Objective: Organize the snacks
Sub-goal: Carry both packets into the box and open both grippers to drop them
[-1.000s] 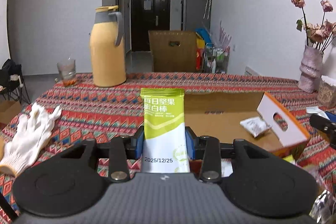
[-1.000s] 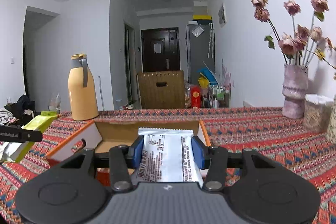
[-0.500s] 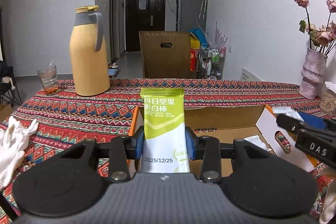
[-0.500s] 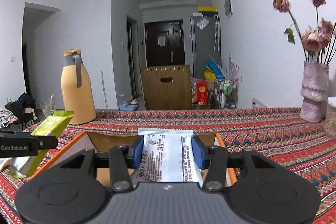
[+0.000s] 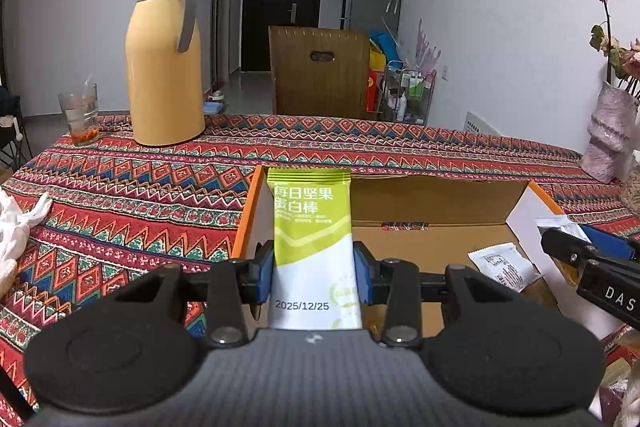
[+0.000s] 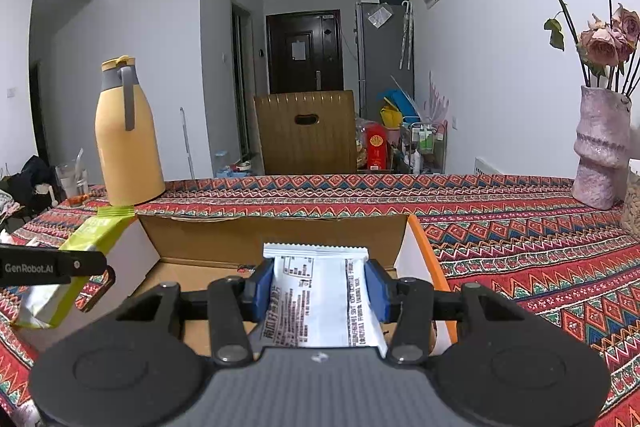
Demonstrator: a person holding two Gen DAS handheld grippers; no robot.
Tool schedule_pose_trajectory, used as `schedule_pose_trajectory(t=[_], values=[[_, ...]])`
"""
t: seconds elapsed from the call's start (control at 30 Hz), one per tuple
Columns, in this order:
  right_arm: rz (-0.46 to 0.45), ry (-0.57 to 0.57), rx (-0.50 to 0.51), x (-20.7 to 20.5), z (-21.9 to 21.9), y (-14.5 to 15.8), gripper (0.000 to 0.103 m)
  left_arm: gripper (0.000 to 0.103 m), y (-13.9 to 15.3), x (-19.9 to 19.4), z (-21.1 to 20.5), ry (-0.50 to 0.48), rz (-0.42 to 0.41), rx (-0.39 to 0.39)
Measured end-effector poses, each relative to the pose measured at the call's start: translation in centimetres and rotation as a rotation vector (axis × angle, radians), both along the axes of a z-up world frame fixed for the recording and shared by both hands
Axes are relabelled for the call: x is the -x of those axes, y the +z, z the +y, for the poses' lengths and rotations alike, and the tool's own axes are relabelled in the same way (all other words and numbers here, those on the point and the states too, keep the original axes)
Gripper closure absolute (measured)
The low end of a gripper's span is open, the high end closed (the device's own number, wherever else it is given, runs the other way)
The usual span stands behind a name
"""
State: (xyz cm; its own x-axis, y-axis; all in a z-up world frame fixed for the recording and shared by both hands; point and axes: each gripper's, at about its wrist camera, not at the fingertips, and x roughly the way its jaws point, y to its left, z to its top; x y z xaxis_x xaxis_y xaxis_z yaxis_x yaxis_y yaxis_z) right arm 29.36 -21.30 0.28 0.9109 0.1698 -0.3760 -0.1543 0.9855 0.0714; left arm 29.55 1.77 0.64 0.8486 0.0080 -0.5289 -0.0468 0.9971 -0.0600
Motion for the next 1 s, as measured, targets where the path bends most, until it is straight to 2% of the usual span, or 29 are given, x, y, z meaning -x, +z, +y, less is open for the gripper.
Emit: schedule_pose_trajectory(t=[0.07,0.13,0.17,0.2,0.27,0.37,0.77,1.0], values=[[0.006,-0.01,0.0,0.1,-0.1,-0.1,0.051,0.057,-0.2,0.2,-0.1,-0.002,0.003,-0.007],[0.011,-0.013,-0.008,0.1,-0.4,-0.1,0.043,0.041,-0.1,0.4,-0.2,0.002,-0.002,-0.005],[0.009,-0.014,-0.014,0.2,-0.5,-0.1,0.039,0.023,0.0,0.6,-0.2,0.006,-0.014,-0.005],[0.002,-0.016,-0.018,0.3,-0.6,0.0,0.026,0.011,0.1,0.9,-0.2,0.015,-0.033,-0.007],[-0.017,-0.025,-0.026,0.6,-0.7,0.1,0.01,0.001,0.5,1.5,-0.3,0.031,-0.069,-0.007],[-0.025,-0.027,-0.045,0.8,-1.0,0.3,0.0,0.0,0.9,2.1,-0.4,0.027,-0.092,0.002],[-0.061,-0.029,-0.065,1.4,-1.3,1.0,0.0,0.0,1.3,2.7,-0.8,0.023,-0.121,-0.01],[-0.089,-0.029,-0.052,2.4,-1.1,2.5,0.0,0.0,2.3,3.5,-1.1,0.041,-0.134,-0.028]])
